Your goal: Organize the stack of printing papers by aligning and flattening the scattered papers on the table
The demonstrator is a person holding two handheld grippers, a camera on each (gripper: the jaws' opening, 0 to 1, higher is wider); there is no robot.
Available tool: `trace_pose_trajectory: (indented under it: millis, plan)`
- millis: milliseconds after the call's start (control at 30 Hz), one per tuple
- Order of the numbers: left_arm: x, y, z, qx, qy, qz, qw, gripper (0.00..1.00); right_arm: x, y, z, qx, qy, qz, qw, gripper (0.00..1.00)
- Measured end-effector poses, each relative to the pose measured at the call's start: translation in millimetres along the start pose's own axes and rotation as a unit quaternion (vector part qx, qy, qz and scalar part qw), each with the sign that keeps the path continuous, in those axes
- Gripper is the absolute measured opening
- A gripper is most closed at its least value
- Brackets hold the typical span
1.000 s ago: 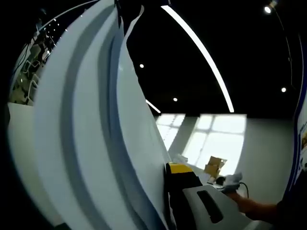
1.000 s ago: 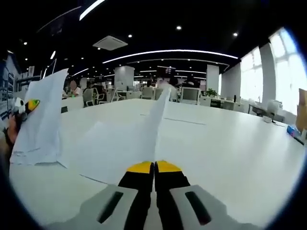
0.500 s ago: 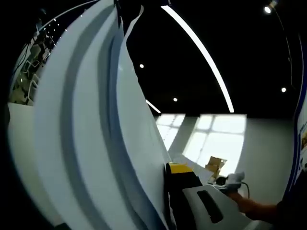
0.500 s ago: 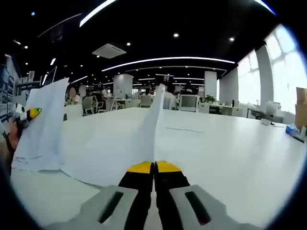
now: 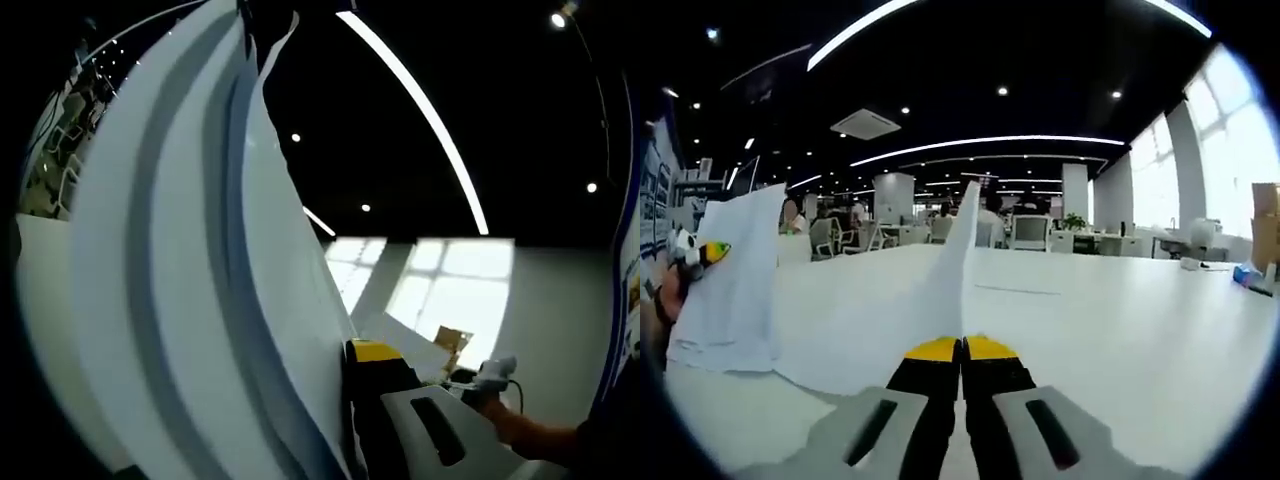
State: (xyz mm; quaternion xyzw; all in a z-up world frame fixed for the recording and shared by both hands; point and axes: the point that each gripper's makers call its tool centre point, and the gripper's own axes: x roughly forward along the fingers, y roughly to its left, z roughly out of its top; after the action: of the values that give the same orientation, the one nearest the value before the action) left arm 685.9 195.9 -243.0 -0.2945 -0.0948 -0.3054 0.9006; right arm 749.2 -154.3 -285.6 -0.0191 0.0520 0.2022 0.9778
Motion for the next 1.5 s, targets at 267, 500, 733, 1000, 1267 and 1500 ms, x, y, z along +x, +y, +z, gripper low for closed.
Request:
trace_pose_trajectory:
  millis: [267,500,733,1000,1267,1500]
  plan:
    - [-0.1,2.4,0.7,0.0,0.0,0.001,1.0,0.08,-4.6,-0.2,14.2,-0.01,-0.021,-0.006,0.9997,0.0]
    - [-0.3,2.3,0.8,0.0,0.0,0.0,1.0,0.08,-9.3,2.1,28.1,-0.009,-0.038,-0.006,0.9992,0.0]
    - [-0.6,2.7,0.9,-0.001,0.0,0.0,1.0,0.08,-14.7,8.2,48.1,-0.015,-0.059,-0.001,0.9981,0.0]
    - [-0.6,2.9,1.0,-0.001,0.001,0.0,1.0,0.08,-18.5,9.6,64.3,-0.017,-0.077,0.004,0.9969,0.0]
    - [-0.7,0.7,0.7,-0.001,0.0,0.0,1.0,0.08,-24.3,13.9,85.4,-0.019,-0.101,0.011,0.9947,0.0]
    - [-0.7,1.9,1.1,-0.001,0.0,0.0,1.0,0.08,-33.5,24.6,98.7,-0.022,-0.119,0.022,0.9924,0.0]
